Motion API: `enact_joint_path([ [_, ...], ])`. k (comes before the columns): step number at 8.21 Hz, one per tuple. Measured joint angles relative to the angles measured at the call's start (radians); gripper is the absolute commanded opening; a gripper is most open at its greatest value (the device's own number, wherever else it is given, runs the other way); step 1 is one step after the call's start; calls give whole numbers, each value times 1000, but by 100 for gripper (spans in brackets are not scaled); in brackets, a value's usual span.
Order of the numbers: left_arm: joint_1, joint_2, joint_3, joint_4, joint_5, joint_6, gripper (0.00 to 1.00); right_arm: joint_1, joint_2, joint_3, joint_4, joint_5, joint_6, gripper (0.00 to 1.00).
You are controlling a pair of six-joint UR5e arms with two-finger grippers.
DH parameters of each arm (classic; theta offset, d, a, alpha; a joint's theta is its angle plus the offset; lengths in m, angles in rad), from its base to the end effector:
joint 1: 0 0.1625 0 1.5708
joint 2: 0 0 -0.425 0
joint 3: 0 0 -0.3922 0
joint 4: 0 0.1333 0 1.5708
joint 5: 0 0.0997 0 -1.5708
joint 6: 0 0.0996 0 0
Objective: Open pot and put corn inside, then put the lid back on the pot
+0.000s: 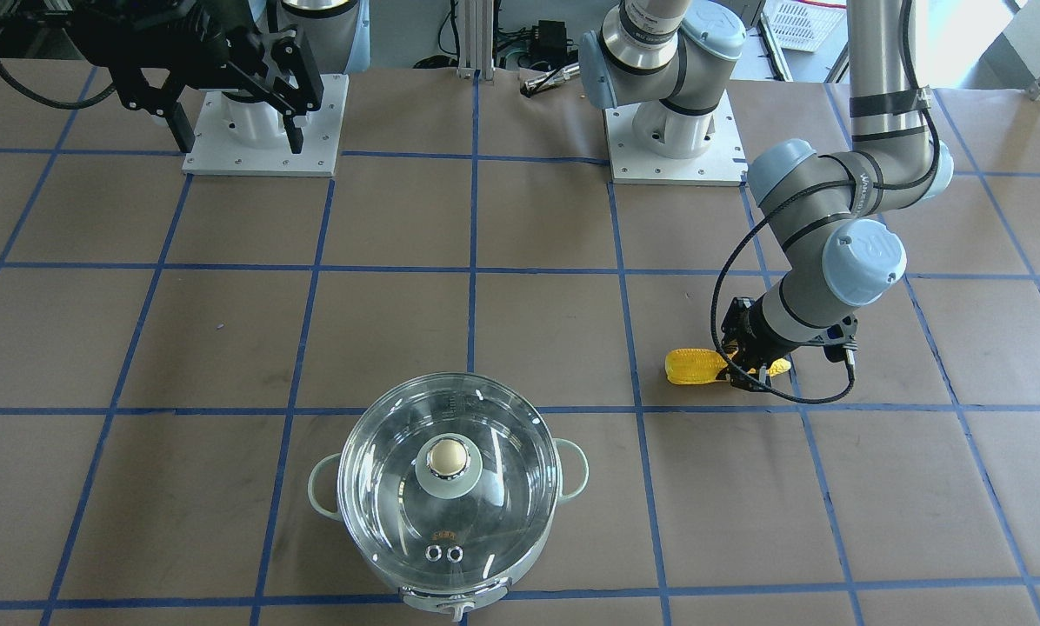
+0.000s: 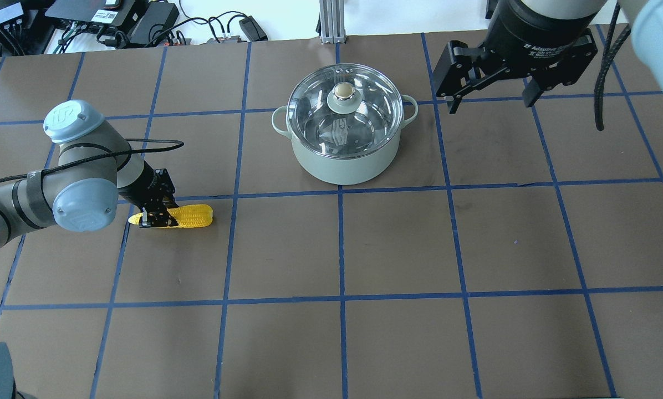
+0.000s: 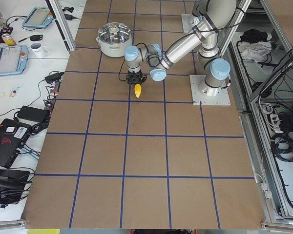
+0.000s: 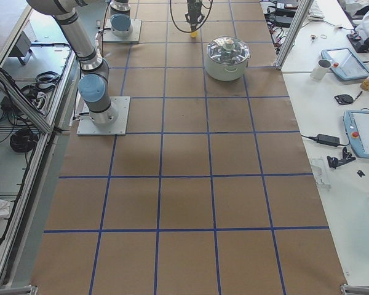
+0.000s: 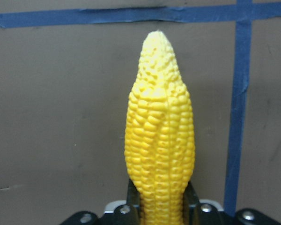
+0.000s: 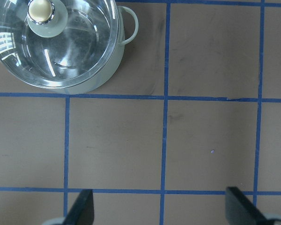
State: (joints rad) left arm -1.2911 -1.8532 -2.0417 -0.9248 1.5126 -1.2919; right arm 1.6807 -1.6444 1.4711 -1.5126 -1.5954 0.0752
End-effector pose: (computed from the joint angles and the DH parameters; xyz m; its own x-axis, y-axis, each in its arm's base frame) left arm 0.0024 -0.5122 0.1928 0.0002 -0.9962 -0.0871 -0.9963 -0.0076 0.0851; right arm 0.1811 -0.4484 0.5665 -0.9994 -0.0324 0.0157 -0.0340 0.9926 -0.1164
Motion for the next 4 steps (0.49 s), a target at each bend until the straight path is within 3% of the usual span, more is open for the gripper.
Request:
enact_joint_path([
  [4,-2,8,1,0,6,-11,7,2,11,0,-16,5,8,100],
])
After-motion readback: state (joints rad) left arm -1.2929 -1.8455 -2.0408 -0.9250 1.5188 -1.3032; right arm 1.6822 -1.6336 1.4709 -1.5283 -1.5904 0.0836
